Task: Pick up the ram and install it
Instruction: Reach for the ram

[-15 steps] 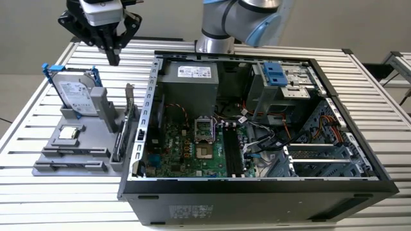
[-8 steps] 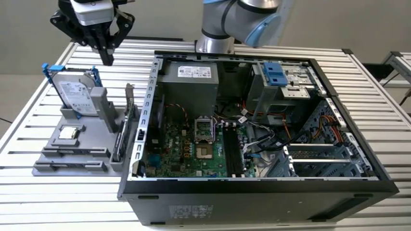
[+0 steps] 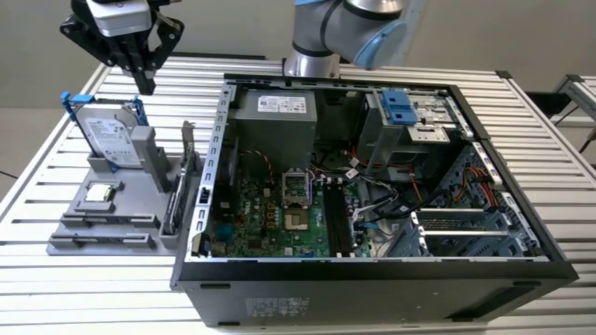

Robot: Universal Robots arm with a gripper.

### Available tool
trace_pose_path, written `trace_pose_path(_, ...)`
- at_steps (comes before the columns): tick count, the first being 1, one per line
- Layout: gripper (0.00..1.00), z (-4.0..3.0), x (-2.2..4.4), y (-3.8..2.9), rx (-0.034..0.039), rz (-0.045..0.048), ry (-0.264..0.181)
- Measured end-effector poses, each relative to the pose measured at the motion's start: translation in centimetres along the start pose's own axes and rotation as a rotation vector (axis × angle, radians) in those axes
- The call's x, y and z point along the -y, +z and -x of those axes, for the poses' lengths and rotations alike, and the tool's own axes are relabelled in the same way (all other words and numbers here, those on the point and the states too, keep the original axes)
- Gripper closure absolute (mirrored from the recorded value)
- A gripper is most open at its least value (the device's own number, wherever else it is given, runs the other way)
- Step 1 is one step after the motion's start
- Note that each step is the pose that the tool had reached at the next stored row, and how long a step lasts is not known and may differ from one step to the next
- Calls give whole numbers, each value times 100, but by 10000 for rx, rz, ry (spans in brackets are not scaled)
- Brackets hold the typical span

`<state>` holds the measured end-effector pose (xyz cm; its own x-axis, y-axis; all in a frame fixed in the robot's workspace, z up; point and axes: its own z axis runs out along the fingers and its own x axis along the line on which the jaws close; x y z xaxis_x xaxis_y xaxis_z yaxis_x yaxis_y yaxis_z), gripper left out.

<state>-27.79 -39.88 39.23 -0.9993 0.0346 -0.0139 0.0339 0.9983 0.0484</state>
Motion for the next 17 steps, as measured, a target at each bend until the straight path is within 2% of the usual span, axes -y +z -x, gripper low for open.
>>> trace_pose_path(17, 100, -252, 9, -3, -8, 3, -157)
